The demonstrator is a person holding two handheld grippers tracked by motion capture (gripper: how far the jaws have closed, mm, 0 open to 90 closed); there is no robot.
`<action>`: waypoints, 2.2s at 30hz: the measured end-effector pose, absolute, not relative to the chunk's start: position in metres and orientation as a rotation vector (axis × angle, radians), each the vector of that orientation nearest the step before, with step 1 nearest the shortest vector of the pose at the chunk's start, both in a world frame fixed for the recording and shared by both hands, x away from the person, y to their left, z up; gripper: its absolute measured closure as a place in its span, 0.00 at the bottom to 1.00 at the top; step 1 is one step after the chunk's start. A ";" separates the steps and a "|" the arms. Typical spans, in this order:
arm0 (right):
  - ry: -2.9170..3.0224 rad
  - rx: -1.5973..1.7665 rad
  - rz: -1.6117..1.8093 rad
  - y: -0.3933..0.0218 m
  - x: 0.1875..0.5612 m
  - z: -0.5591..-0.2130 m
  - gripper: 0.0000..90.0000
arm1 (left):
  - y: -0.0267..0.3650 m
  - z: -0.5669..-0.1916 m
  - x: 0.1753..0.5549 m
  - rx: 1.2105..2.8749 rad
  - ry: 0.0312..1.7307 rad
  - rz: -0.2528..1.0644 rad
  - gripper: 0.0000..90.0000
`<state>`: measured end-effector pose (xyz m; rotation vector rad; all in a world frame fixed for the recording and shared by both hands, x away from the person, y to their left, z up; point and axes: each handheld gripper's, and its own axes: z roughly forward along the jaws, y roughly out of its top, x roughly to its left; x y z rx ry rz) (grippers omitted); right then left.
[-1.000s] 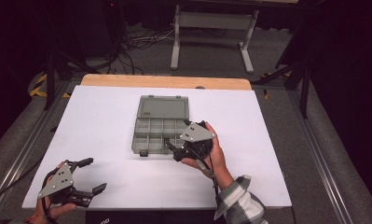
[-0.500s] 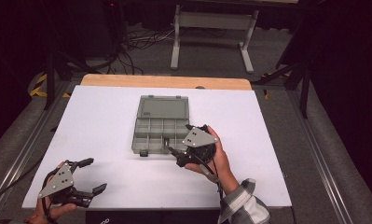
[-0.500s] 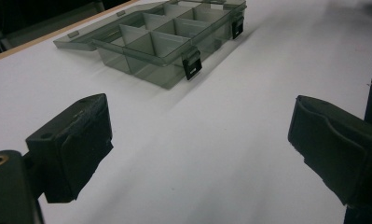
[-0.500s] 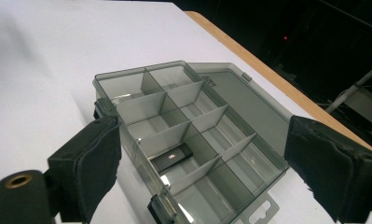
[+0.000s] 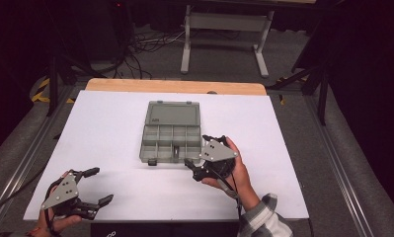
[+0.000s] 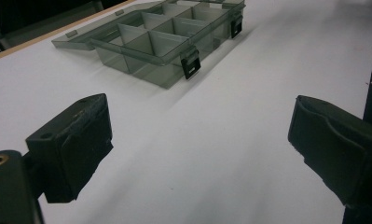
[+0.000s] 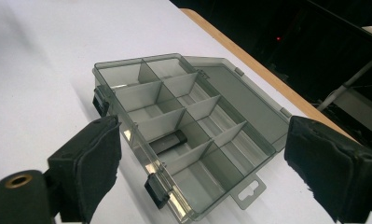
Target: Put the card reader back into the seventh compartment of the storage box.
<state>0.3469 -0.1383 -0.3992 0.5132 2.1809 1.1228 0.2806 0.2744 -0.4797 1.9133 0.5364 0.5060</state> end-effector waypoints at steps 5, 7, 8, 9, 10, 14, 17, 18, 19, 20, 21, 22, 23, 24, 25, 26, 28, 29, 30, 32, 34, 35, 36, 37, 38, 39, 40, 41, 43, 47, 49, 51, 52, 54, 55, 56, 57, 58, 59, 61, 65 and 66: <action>2.173 0.513 1.128 -0.143 0.343 -0.398 0.13 | 0.274 -0.480 0.280 1.916 0.536 0.506 0.08; 2.169 0.516 1.132 -0.145 0.341 -0.398 0.13 | 0.275 -0.480 0.280 1.912 0.535 0.507 0.08; 2.168 0.513 1.132 -0.146 0.341 -0.398 0.13 | 0.275 -0.480 0.280 1.912 0.536 0.508 0.08; 2.163 0.516 1.133 -0.147 0.340 -0.398 0.13 | 0.275 -0.480 0.280 1.912 0.536 0.508 0.08; 2.165 0.516 1.135 -0.148 0.339 -0.398 0.13 | 0.275 -0.480 0.280 1.913 0.536 0.509 0.08; 2.163 0.515 1.134 -0.151 0.336 -0.397 0.13 | 0.275 -0.479 0.280 1.915 0.535 0.512 0.08; 2.159 0.509 1.129 -0.153 0.334 -0.398 0.13 | 0.275 -0.479 0.280 1.915 0.536 0.513 0.08; 2.158 0.510 1.129 -0.153 0.333 -0.398 0.13 | 0.275 -0.479 0.280 1.915 0.535 0.512 0.08; 2.156 0.509 1.129 -0.154 0.333 -0.398 0.13 | 0.275 -0.479 0.280 1.915 0.535 0.513 0.08; 2.152 0.509 1.128 -0.156 0.331 -0.397 0.13 | 0.275 -0.479 0.280 1.915 0.535 0.513 0.08; 2.152 0.509 1.128 -0.156 0.331 -0.397 0.13 | 0.275 -0.479 0.280 1.915 0.535 0.513 0.08; 2.151 0.510 1.130 -0.157 0.330 -0.397 0.13 | 0.275 -0.479 0.280 1.914 0.536 0.513 0.08; 2.149 0.507 1.128 -0.157 0.329 -0.397 0.13 | 0.275 -0.479 0.280 1.915 0.535 0.514 0.08; 2.146 0.507 1.128 -0.158 0.328 -0.397 0.13 | 0.275 -0.479 0.280 1.914 0.535 0.513 0.08; 2.142 0.508 1.129 -0.160 0.327 -0.397 0.13 | 0.275 -0.479 0.280 1.913 0.535 0.513 0.08; 2.139 0.508 1.128 -0.161 0.326 -0.397 0.13 | 0.275 -0.479 0.280 1.914 0.535 0.513 0.08; 2.138 0.509 1.124 -0.163 0.325 -0.397 0.13 | 0.275 -0.479 0.280 1.916 0.534 0.511 0.08; 2.136 0.509 1.119 -0.164 0.324 -0.397 0.13 | 0.275 -0.479 0.280 1.916 0.534 0.511 0.08; 2.135 0.511 1.119 -0.164 0.324 -0.398 0.13 | 0.275 -0.479 0.280 1.917 0.534 0.512 0.08; 2.132 0.516 1.115 -0.167 0.323 -0.398 0.13 | 0.275 -0.479 0.280 1.917 0.535 0.510 0.08; 2.128 0.523 1.112 -0.171 0.321 -0.398 0.13 | 0.275 -0.479 0.280 1.918 0.535 0.509 0.08; 2.128 0.523 1.112 -0.171 0.321 -0.398 0.13 | 0.275 -0.479 0.280 1.918 0.535 0.509 0.08; 2.126 0.526 1.111 -0.172 0.320 -0.399 0.13 | 0.275 -0.479 0.280 1.918 0.535 0.510 0.08; 2.126 0.526 1.111 -0.173 0.320 -0.399 0.13 | 0.274 -0.479 0.280 1.918 0.535 0.510 0.08; 2.125 0.526 1.110 -0.174 0.319 -0.399 0.13 | 0.275 -0.479 0.280 1.917 0.535 0.509 0.08; 2.124 0.530 1.105 -0.175 0.319 -0.400 0.13 | 0.274 -0.479 0.280 1.918 0.534 0.510 0.08; 2.123 0.532 1.101 -0.176 0.318 -0.400 0.13 | 0.274 -0.479 0.280 1.918 0.535 0.510 0.08; 2.121 0.532 1.099 -0.177 0.318 -0.401 0.13 | 0.274 -0.480 0.280 1.918 0.534 0.509 0.08; 2.117 0.537 1.098 -0.180 0.316 -0.402 0.13 | 0.274 -0.480 0.280 1.921 0.533 0.509 0.08; 2.113 0.549 1.095 -0.186 0.314 -0.404 0.13 | 0.274 -0.480 0.280 1.921 0.535 0.506 0.08; 2.110 0.552 1.086 -0.189 0.313 -0.406 0.13 | 0.274 -0.480 0.280 1.922 0.534 0.506 0.08; 2.109 0.560 1.082 -0.192 0.312 -0.408 0.13 | 0.274 -0.480 0.280 1.922 0.534 0.507 0.08; 2.108 0.566 1.080 -0.193 0.312 -0.409 0.13 | 0.274 -0.480 0.280 1.922 0.535 0.506 0.08; 2.109 0.573 1.076 -0.196 0.311 -0.413 0.13 | 0.273 -0.480 0.281 1.924 0.533 0.506 0.08; 2.108 0.574 1.069 -0.197 0.310 -0.414 0.13 | 0.273 -0.480 0.281 1.924 0.533 0.504 0.08; 2.108 0.576 1.062 -0.198 0.310 -0.415 0.13 | 0.273 -0.480 0.281 1.924 0.533 0.505 0.08; 2.110 0.578 1.056 -0.199 0.310 -0.417 0.13 | 0.273 -0.480 0.281 1.924 0.533 0.504 0.08; 2.111 0.578 1.054 -0.200 0.310 -0.418 0.13 | 0.273 -0.480 0.281 1.925 0.534 0.505 0.08; 2.112 0.579 1.049 -0.201 0.309 -0.420 0.13 | 0.273 -0.480 0.281 1.924 0.535 0.505 0.08; 2.114 0.588 1.044 -0.203 0.309 -0.423 0.13 | 0.273 -0.480 0.281 1.925 0.535 0.504 0.08; 2.118 0.609 1.045 -0.210 0.307 -0.429 0.13 | 0.273 -0.481 0.282 1.923 0.539 0.501 0.08; 2.120 0.613 1.049 -0.212 0.306 -0.430 0.13 | 0.272 -0.481 0.282 1.924 0.540 0.501 0.08</action>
